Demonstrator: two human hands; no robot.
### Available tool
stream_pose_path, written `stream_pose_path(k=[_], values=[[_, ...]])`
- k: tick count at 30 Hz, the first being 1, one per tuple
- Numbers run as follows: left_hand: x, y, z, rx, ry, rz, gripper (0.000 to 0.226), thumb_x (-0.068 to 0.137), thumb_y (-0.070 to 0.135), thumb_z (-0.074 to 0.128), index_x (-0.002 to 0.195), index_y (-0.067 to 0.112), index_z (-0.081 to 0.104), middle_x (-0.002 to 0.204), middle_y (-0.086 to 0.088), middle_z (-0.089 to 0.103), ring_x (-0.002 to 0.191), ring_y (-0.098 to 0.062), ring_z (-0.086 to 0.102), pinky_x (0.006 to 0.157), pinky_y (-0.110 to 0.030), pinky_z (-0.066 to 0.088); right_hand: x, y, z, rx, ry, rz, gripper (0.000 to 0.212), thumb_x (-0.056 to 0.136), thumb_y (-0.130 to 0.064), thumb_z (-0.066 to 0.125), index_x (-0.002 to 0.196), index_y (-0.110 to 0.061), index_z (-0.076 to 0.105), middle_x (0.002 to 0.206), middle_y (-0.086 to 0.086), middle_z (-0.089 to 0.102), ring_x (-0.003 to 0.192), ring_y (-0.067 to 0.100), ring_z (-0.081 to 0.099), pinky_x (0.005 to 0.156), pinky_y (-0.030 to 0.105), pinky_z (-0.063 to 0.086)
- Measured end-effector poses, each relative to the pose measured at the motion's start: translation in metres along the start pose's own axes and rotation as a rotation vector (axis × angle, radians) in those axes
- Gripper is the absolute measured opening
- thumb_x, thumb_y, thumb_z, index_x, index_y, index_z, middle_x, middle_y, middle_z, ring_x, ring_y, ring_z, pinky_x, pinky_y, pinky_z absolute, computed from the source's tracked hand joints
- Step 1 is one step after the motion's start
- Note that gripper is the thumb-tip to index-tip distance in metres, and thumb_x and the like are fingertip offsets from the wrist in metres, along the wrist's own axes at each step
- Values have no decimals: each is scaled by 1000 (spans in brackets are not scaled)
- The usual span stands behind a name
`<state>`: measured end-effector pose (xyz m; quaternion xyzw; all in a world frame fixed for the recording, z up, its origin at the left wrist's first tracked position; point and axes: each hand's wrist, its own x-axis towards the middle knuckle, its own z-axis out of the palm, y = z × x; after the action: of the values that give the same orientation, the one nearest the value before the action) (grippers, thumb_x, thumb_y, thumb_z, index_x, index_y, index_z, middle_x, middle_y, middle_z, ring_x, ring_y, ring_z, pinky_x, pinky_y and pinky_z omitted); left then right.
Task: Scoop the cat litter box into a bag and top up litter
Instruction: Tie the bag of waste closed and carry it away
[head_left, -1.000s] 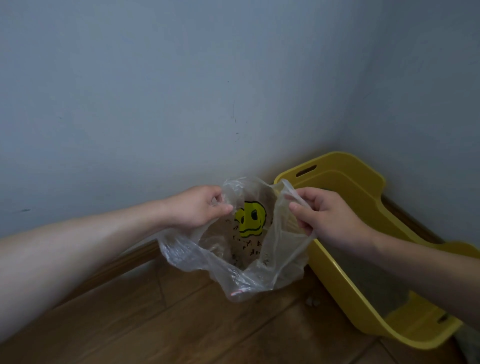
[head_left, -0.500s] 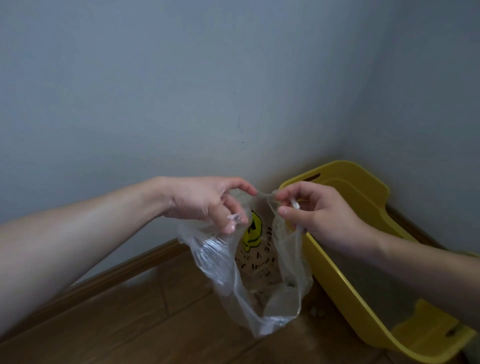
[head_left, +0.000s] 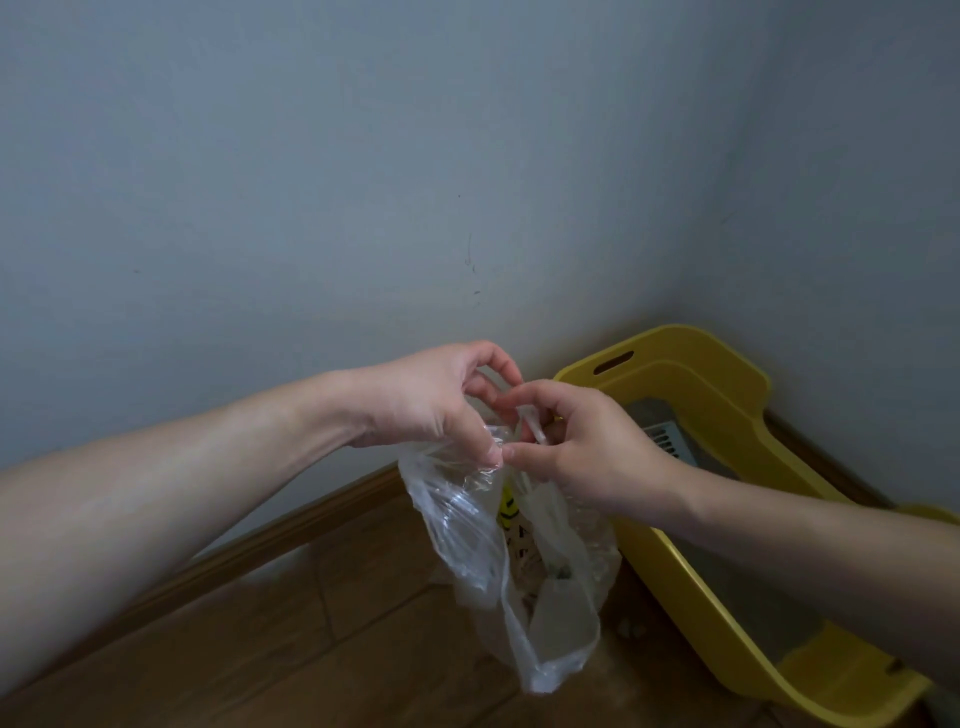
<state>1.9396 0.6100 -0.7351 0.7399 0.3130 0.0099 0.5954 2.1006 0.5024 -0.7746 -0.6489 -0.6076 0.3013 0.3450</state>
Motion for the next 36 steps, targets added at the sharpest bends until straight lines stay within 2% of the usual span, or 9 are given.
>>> stream_pose_path(k=[3,8,14,19,21,25,30,34,36], values=[[0,1,-1,-24,25,12,76,56,-1,83,121,23,50,117,-9,64,77,-20,71,86,-41,55,0,1,2,-51,-62,-4,24,83,-35,76,104,-28,69,68,-9,56,57,-1,52,53,15,40],[0,3,-3,-18,23,27,71,59,-3,83,120,21,54,119,-10,64,76,-14,70,79,-36,56,1,0,4,19,33,59,20,88,-36,70,76,-19,71,59,-1,60,51,5,53,49,25,44],[-4,-5,-11,-133,67,3,57,59,4,80,112,13,60,81,-5,69,70,-16,66,61,-29,54,8,3,-9,111,149,183,20,91,-31,69,74,-19,69,53,1,62,43,7,53,43,22,44],[-1,1,-7,-409,106,177,54,63,-11,76,112,5,61,79,-3,71,69,-13,68,58,-21,54,7,3,-13,117,153,195,20,91,-28,69,79,-12,70,53,1,60,43,6,53,46,25,47],[0,3,-4,-459,130,245,44,64,-7,77,105,4,65,73,-2,69,62,-11,64,56,-19,51,7,3,-16,114,148,177,19,90,-28,70,79,-13,70,53,-1,59,43,5,54,46,25,47],[6,2,7,-295,288,295,13,79,22,70,80,10,65,66,-1,57,57,-9,50,56,-18,41,4,2,-21,70,88,110,10,87,-29,73,94,-23,70,63,-7,60,56,10,63,54,25,53],[10,0,14,-136,378,289,26,103,21,46,93,19,70,93,7,69,92,-6,62,91,-29,46,-1,0,-31,97,-33,61,51,79,-22,81,126,-25,60,87,-4,66,76,10,65,69,27,54],[15,2,18,-80,418,365,25,99,26,44,80,17,58,71,3,67,76,-18,63,89,-39,46,-6,-2,-34,150,-82,-8,57,78,-5,80,130,-19,59,95,2,68,86,16,68,80,36,59],[17,3,23,-83,389,397,17,94,27,47,81,16,50,61,4,59,65,-22,61,79,-39,48,-8,-4,-35,101,-30,-67,52,81,-7,78,129,-18,61,94,-1,68,86,13,67,81,33,59]])
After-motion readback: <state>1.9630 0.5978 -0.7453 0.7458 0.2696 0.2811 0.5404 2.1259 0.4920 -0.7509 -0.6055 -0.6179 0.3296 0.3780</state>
